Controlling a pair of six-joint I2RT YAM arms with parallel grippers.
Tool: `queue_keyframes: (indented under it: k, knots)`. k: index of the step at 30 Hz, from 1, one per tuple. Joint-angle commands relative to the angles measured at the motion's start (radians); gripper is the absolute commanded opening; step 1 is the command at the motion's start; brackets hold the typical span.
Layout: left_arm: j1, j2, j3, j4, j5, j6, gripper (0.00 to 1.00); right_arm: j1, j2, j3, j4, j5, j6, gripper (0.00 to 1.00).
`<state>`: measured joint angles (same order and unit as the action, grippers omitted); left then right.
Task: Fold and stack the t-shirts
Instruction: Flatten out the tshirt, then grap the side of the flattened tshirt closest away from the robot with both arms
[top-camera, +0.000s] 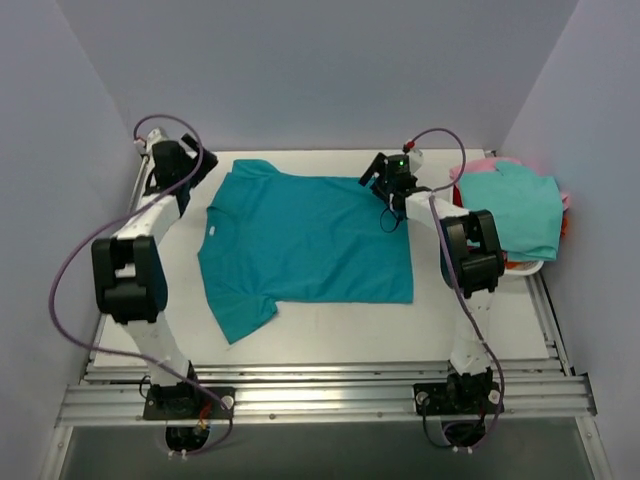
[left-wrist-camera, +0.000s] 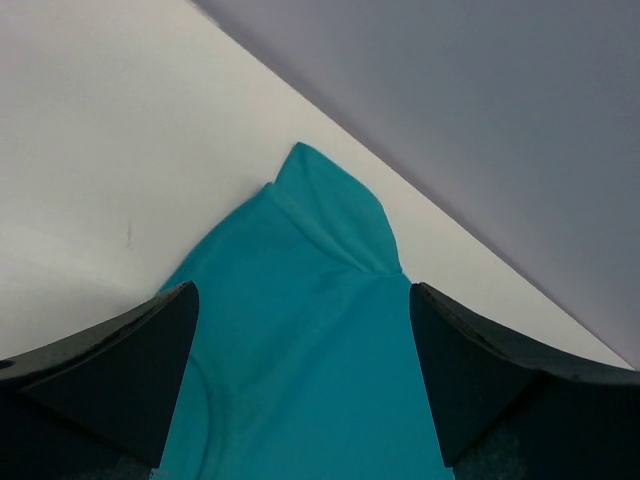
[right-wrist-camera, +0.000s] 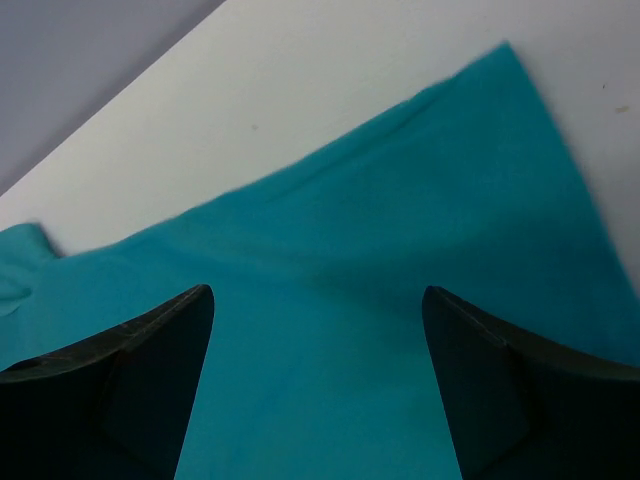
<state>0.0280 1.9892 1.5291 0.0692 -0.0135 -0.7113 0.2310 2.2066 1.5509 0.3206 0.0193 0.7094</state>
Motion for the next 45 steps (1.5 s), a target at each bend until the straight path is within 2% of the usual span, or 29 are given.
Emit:
queue_keyframes:
  k: [1,2,4,6,7,9,10,11,14,16,17,18,19,20,22,24,25,26,28,31,35,36,40,45]
  knots:
    - [-0.014,-0.205,-0.258,0.024,-0.121,-0.073,0.95,0.054,-0.214,-0.130,-0.006,0.075,-0.004,0.80]
    - [-0.017,-0.295,-0.312,0.020,-0.135,-0.077,0.95,0.063,-0.246,-0.164,-0.018,0.100,0.001,0.80]
    - [-0.090,-0.380,-0.447,0.005,-0.184,-0.067,0.95,0.100,-0.350,-0.230,-0.041,0.154,0.013,0.79]
    - [-0.147,-0.489,-0.506,-0.028,-0.230,-0.045,0.96,0.140,-0.442,-0.304,-0.101,0.276,0.022,0.79]
    - [-0.186,-0.524,-0.541,-0.052,-0.276,-0.027,0.96,0.203,-0.471,-0.324,-0.121,0.325,0.010,0.79]
    - [-0.337,-0.618,-0.558,-0.058,-0.334,0.085,0.95,0.290,-0.545,-0.374,-0.161,0.473,-0.031,0.77]
    - [-0.406,-0.645,-0.561,-0.054,-0.373,0.152,0.95,0.385,-0.562,-0.383,-0.181,0.531,-0.062,0.77]
    - [-0.554,-0.689,-0.561,-0.045,-0.482,0.296,0.95,0.428,-0.574,-0.397,-0.205,0.603,-0.082,0.76]
    - [-0.764,-0.743,-0.618,0.081,-0.491,0.498,0.94,0.536,-0.611,-0.422,-0.257,0.688,-0.093,0.75]
    - [-0.743,-0.783,-0.674,0.198,-0.346,0.422,0.94,0.536,-0.628,-0.468,-0.262,0.638,-0.065,0.76]
    - [-0.709,-0.790,-0.728,0.231,-0.169,0.297,0.94,0.524,-0.646,-0.485,-0.265,0.599,-0.051,0.76]
    - [-0.604,-0.785,-0.741,0.256,-0.034,0.241,0.94,0.518,-0.657,-0.526,-0.259,0.520,-0.051,0.77]
    - [-0.559,-0.767,-0.744,0.277,0.081,0.183,0.94,0.516,-0.674,-0.552,-0.243,0.498,-0.051,0.83]
    - [-0.544,-0.765,-0.730,0.221,0.110,0.196,0.99,0.528,-0.723,-0.581,-0.236,0.492,-0.027,0.87]
    - [-0.688,-0.797,-0.672,0.015,-0.215,0.277,0.94,0.541,-0.784,-0.676,-0.232,0.484,0.010,0.99]
    - [-0.823,-0.823,-0.655,-0.122,-0.572,0.231,0.95,0.554,-0.884,-0.735,-0.245,0.488,0.088,1.00]
    - [-0.839,-0.852,-0.655,-0.275,-0.638,0.097,0.94,0.567,-0.919,-0.786,-0.280,0.534,0.110,1.00]
    - [-0.849,-0.871,-0.662,-0.351,-0.681,0.020,0.94,0.579,-0.974,-0.805,-0.308,0.563,0.154,1.00]
    - [-0.862,-0.930,-0.739,-0.451,-0.718,-0.099,0.94,0.605,-1.016,-0.831,-0.458,0.649,0.226,1.00]
    - [-0.872,-0.995,-0.825,-0.587,-0.747,-0.259,0.91,0.640,-1.081,-0.847,-0.607,0.694,0.353,1.00]
    - [-0.896,-1.006,-0.851,-0.771,-0.741,-0.447,0.85,0.705,-1.127,-0.865,-0.777,0.764,0.536,1.00]
    - [-0.908,-1.003,-0.854,-0.825,-0.735,-0.474,0.85,0.709,-1.128,-0.870,-0.799,0.762,0.565,1.00]
    - [-0.971,-0.984,-0.862,-0.946,-0.703,-0.644,0.74,0.761,-1.134,-0.905,-0.778,0.714,0.592,0.99]
    - [-1.054,-1.033,-0.934,-1.002,-0.671,-0.792,0.75,0.785,-1.099,-0.904,-0.739,0.712,0.578,0.99]
